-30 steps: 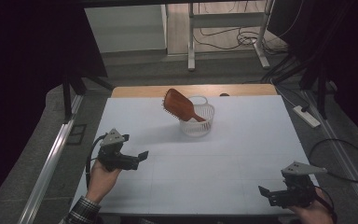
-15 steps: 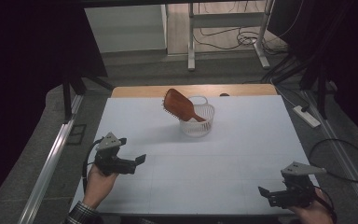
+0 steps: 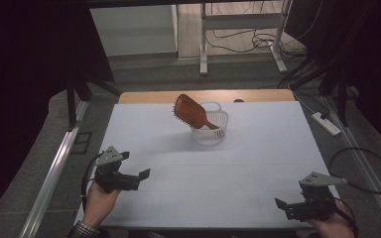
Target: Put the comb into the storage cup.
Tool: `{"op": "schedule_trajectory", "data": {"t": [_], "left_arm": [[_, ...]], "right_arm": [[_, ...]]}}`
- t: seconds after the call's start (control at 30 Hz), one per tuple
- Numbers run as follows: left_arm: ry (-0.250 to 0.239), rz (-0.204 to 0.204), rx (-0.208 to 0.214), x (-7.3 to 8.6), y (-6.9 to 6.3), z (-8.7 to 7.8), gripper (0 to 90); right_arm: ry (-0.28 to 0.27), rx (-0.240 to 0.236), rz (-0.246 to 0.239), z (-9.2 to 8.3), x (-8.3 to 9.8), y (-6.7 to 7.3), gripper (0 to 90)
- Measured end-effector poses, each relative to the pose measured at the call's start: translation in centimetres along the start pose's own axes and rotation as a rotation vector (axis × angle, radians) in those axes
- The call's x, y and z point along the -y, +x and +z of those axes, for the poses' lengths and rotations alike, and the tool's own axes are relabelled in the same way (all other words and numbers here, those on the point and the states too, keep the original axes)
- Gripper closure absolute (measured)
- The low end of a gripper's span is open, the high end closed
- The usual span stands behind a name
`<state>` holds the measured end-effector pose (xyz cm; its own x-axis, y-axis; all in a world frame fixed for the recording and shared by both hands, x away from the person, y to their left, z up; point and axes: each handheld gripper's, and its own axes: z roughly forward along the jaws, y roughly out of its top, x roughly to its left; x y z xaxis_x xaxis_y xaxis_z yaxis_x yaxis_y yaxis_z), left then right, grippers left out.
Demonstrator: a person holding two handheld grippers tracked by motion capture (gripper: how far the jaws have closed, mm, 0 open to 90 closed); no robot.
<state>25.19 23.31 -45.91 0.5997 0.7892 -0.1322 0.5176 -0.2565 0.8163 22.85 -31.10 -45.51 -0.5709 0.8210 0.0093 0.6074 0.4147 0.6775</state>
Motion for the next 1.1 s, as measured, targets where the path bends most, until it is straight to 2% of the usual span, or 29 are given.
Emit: {"op": "schedule_trajectory", "data": {"t": [0.93,1.1], "left_arm": [[0.013,-0.055,-0.038,3.2,0.1,-2.6,0.1],[0.022,-0.054,-0.046,3.7,0.1,-3.1,0.0]], "right_arm": [[0.005,0.006,-0.005,0.1,0.0,0.1,0.0],[0.006,0.007,-0.004,0.1,0.0,0.1,0.0]]}}
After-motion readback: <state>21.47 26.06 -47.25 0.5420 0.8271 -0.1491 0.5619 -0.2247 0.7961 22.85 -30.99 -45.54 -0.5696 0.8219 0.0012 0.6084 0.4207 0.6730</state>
